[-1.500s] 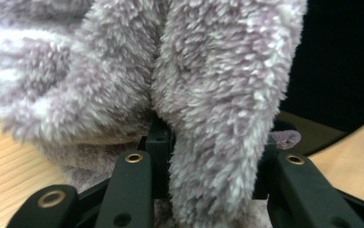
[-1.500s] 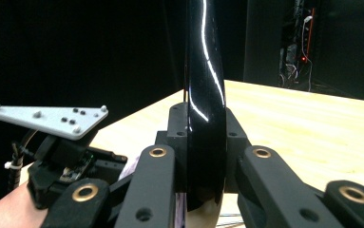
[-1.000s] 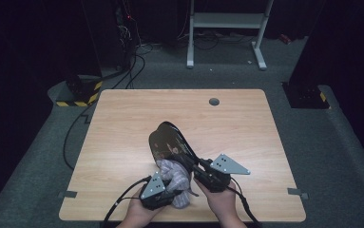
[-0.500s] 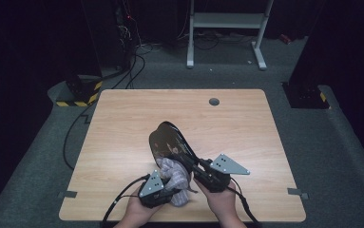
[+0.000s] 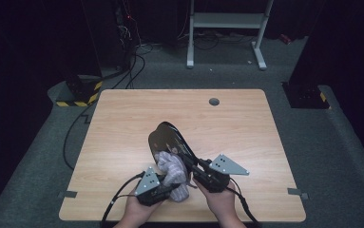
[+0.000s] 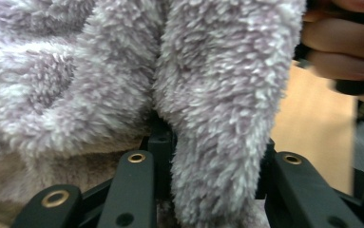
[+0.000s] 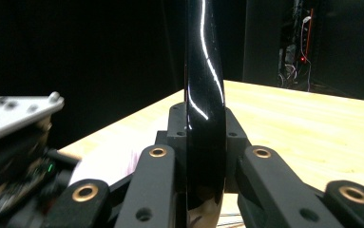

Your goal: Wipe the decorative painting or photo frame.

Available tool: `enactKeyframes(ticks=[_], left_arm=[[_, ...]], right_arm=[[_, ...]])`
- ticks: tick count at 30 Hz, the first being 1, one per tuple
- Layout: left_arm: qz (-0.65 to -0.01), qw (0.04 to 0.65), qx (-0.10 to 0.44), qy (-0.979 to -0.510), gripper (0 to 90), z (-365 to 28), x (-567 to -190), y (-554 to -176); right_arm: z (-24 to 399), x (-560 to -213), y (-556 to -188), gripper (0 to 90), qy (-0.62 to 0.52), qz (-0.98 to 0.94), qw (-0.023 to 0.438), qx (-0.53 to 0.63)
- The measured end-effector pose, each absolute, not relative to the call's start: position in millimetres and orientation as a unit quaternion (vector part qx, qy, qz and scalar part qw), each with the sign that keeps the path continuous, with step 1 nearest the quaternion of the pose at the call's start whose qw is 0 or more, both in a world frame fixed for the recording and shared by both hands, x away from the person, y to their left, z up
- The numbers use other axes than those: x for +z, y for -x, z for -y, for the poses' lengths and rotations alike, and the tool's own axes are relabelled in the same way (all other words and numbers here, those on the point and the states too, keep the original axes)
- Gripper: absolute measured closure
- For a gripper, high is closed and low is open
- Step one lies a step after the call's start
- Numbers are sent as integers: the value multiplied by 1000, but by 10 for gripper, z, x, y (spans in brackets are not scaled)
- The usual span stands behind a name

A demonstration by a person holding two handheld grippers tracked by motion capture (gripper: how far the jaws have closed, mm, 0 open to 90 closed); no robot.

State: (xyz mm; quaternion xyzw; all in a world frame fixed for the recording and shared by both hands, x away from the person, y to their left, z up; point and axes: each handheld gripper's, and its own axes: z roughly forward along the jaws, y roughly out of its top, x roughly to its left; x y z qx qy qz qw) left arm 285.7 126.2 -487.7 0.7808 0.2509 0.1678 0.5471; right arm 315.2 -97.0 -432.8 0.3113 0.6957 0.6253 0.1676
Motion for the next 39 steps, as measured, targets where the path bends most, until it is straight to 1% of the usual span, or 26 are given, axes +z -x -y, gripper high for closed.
enactKeyframes(ticks=[5, 10, 15, 17, 19, 21, 24, 26, 31, 39], left_arm=[[-234, 528, 171, -798, 655, -1144, -5002, -2809], [-235, 501, 166, -816, 666, -1125, -5115, -2818], [-271, 457, 139, -836, 680, -1168, -5181, -2934], [-290, 446, 129, -837, 680, -1225, -5207, -2998], [-309, 440, 125, -834, 680, -1285, -5209, -3048], [-326, 432, 134, -830, 679, -1346, -5199, -3095], [-366, 436, 136, -811, 677, -1491, -5202, -3183], [-389, 450, 128, -794, 675, -1631, -5202, -3238], [-386, 487, 144, -770, 664, -1831, -5120, -3232], [-380, 515, 154, -752, 658, -1934, -5057, -3220]], right_arm=[[999, -4331, -3172, 803, -319, -694, 162, 625], [1009, -4331, -3181, 802, -320, -694, 159, 625], [1022, -4327, -3190, 802, -324, -694, 160, 623], [1025, -4326, -3191, 801, -324, -694, 162, 622], [1026, -4325, -3191, 801, -325, -694, 164, 621], [1027, -4326, -3192, 801, -325, -694, 163, 621], [1030, -4328, -3194, 801, -327, -693, 163, 621], [1036, -4330, -3197, 801, -327, -693, 163, 621], [1043, -4337, -3199, 801, -327, -692, 163, 623], [1052, -4346, -3196, 797, -328, -690, 164, 624]])
